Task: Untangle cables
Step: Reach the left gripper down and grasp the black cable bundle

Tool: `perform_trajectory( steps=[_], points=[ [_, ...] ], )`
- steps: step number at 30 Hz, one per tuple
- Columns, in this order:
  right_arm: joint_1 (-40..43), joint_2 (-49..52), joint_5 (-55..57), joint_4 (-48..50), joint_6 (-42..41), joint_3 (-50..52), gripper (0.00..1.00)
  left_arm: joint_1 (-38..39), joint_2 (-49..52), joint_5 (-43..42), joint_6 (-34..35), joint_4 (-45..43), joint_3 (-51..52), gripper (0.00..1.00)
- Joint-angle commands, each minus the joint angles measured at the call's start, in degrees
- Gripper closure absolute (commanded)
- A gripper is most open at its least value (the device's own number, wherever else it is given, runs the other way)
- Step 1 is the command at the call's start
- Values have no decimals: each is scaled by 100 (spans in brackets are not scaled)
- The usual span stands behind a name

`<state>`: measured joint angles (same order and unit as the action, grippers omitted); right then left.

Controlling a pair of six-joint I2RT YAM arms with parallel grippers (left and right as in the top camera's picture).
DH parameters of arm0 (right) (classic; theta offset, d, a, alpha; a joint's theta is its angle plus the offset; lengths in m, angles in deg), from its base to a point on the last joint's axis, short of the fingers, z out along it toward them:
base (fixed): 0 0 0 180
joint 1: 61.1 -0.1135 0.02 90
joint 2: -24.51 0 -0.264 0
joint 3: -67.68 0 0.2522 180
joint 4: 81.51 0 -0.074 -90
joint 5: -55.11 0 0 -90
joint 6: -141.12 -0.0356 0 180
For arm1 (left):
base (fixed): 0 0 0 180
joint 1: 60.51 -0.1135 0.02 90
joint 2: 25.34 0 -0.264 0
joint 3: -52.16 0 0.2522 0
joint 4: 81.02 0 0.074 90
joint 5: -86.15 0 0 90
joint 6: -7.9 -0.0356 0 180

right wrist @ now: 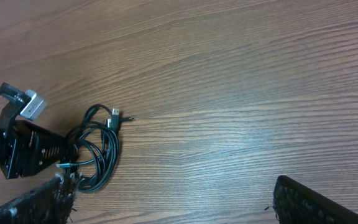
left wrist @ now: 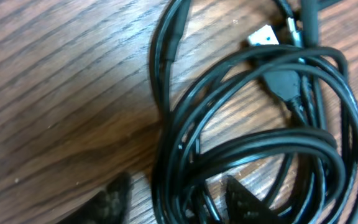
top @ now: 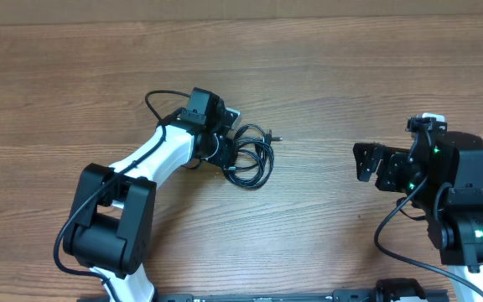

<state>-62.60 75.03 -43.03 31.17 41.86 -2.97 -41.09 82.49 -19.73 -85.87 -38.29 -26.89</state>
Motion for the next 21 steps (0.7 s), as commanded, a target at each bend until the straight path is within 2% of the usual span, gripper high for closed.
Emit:
perform_trajectory(
  steps=[1,2,6,11,15,17,20,21],
  points=[
    [24,-24,-33,52,-37,-151,0,66,57,-310,17,-52,-59,75],
    [24,-24,-33,50,-35,-151,0,85,57,-323,17,-46,-59,81],
    [24,-26,-33,11,-37,-151,0,164,57,-313,59,50,-57,81],
    [24,-26,-33,11,-37,-151,0,173,61,-162,59,164,-15,62],
    [24,-26,-33,11,-37,-151,0,173,63,107,57,157,66,61],
    [24,-24,-33,11,-37,-151,0,173,63,101,59,133,70,66],
    [24,-26,-33,13,-35,-151,0,173,57,72,120,85,35,96],
    [24,-26,-33,11,-35,-151,0,173,48,31,175,98,-4,96]
  ],
)
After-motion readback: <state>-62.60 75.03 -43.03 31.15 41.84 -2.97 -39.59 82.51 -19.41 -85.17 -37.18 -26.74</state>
